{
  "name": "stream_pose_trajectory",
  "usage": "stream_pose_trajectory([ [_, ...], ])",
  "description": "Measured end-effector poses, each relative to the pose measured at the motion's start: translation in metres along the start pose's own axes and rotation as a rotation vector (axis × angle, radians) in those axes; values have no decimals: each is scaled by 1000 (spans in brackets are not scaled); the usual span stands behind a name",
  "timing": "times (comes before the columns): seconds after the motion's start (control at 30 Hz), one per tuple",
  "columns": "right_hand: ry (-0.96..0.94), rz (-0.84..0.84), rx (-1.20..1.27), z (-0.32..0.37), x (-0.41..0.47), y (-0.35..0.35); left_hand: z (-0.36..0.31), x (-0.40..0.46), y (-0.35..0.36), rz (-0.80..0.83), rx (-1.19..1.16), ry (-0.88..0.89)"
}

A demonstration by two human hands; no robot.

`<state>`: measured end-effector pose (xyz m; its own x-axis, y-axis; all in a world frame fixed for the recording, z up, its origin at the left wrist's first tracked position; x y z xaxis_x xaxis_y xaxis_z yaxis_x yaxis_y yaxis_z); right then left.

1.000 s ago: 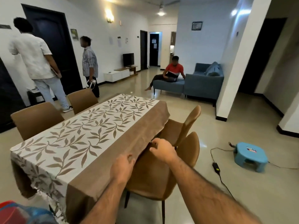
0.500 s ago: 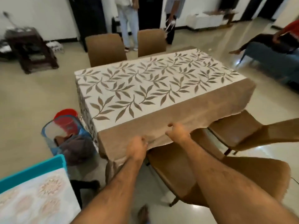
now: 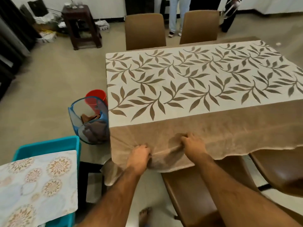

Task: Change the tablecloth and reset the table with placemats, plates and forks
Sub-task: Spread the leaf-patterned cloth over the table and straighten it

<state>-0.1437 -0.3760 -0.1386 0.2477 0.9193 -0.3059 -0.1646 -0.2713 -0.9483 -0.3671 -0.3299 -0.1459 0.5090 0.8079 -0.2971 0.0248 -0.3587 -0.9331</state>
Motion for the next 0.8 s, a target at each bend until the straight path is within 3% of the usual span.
stream_pose_trajectory([
  [0.27, -47, 41, -118, -35, -9, -17, -46, -16, 3, 60, -47, -52],
  [0.47, -80, 145, -42, -51, -10, -19, -57, -20, 12, 49, -33, -74],
  [0.67, 34, -114, 178, -68, 1, -23, -44, -14, 16, -148, -72, -159],
  [0.8, 157, 77, 185, -84, 9, -12, -32, -3, 16, -81, -12, -266],
])
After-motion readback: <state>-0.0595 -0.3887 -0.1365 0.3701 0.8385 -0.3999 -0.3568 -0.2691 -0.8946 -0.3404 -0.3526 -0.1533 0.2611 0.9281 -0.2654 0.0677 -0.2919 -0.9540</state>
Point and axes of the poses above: each hand's wrist, its own x-axis towards the middle knuckle, its own y-axis out of the palm, z = x × y, the point moved 1 cm from there along x, towards the middle knuckle, and after that the axes turned 3 degrees about x, right-handed, at the moved point
